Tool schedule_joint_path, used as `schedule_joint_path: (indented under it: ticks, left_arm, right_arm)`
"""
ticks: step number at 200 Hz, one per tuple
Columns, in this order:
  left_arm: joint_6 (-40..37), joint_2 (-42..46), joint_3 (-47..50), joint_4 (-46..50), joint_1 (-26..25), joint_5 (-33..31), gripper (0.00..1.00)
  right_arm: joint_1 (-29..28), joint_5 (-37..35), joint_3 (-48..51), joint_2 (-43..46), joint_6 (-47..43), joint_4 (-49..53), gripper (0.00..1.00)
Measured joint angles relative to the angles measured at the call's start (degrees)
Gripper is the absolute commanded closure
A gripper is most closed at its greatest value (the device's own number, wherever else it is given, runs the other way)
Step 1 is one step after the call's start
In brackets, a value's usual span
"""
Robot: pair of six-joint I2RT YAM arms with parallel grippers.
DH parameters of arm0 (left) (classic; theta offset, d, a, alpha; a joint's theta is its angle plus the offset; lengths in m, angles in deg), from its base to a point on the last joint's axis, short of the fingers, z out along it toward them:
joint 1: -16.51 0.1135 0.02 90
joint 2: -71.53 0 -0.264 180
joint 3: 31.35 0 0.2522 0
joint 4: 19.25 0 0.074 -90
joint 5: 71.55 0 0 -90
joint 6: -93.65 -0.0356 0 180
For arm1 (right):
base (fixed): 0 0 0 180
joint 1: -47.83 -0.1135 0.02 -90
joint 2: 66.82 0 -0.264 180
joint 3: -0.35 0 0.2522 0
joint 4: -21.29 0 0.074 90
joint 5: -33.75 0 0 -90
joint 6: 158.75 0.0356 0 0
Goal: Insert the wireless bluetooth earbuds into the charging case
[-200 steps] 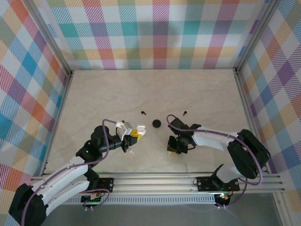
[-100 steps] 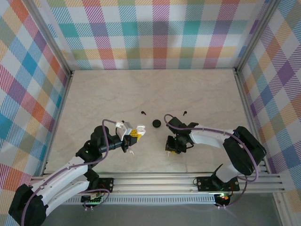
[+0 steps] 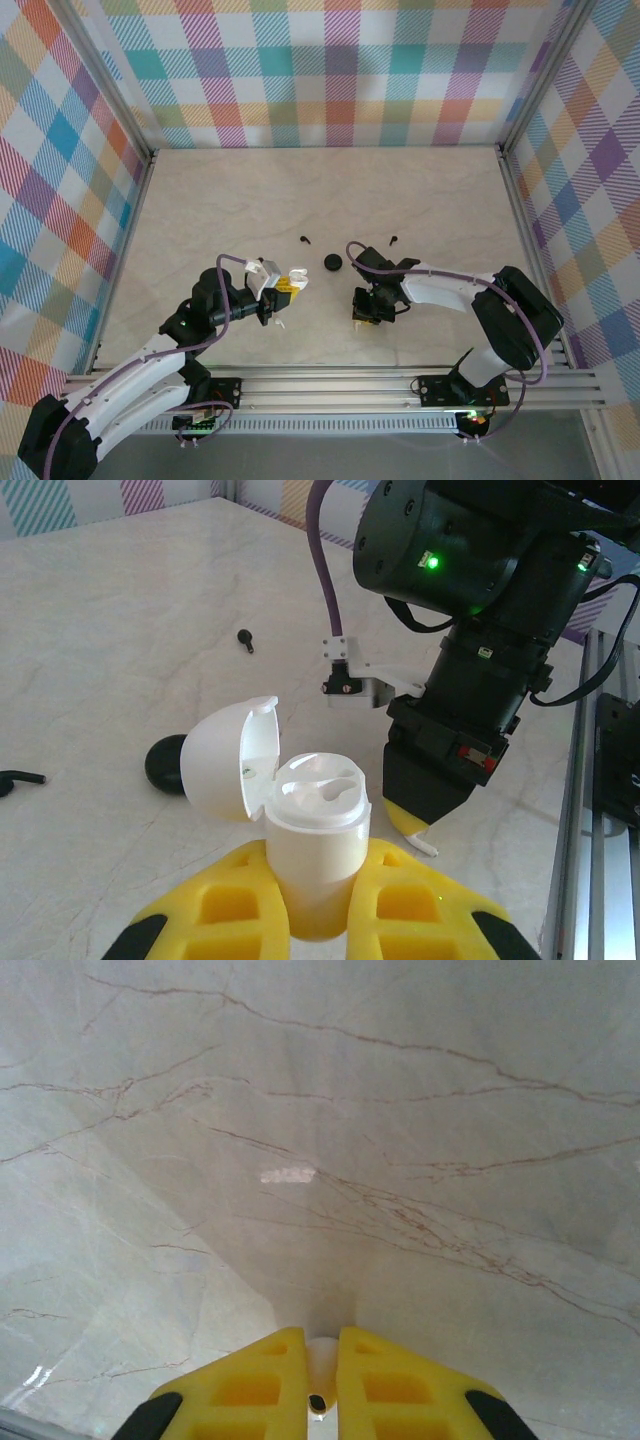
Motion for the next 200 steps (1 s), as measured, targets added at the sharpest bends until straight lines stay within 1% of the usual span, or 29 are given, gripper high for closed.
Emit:
schedule_joint_path:
  ticks: [27,73,101,122,147,164,200]
  left_arm:
    - [0.4,-0.5,0.0,-0.9,0.0,0.0,1.00]
    - [2.8,-5.1,0.0,-5.5,0.0,0.7,1.00]
    - [3.8,-5.2,1.0,-8.5,0.0,0.7,1.00]
    - [4.3,-4.5,1.8,-9.7,0.0,0.7,1.00]
    - [4.5,-2.6,2.3,-11.3,0.0,0.7,1.00]
    - [4.5,-1.9,2.4,-13.2,0.0,1.2,1.00]
    - [5.2,-2.7,2.7,-18.2,0.0,4.1,1.00]
  right_arm:
    - [0.0,-2.2,0.1,2.1,-0.4,0.0,0.91]
    - [0.0,-7.3,0.3,9.2,-2.8,-1.6,0.93]
    - [0.0,-9.6,0.0,12.1,-5.5,-2.2,0.94]
    - [0.0,-10.7,-2.5,13.8,-8.7,-2.3,0.93]
    - [0.0,-10.4,-8.2,15.5,-13.6,-3.4,0.94]
    - [0.0,-9.0,-11.7,16.6,-17.7,-5.9,0.95]
    - [0.0,-3.8,-13.2,19.5,-24.7,-12.3,0.95]
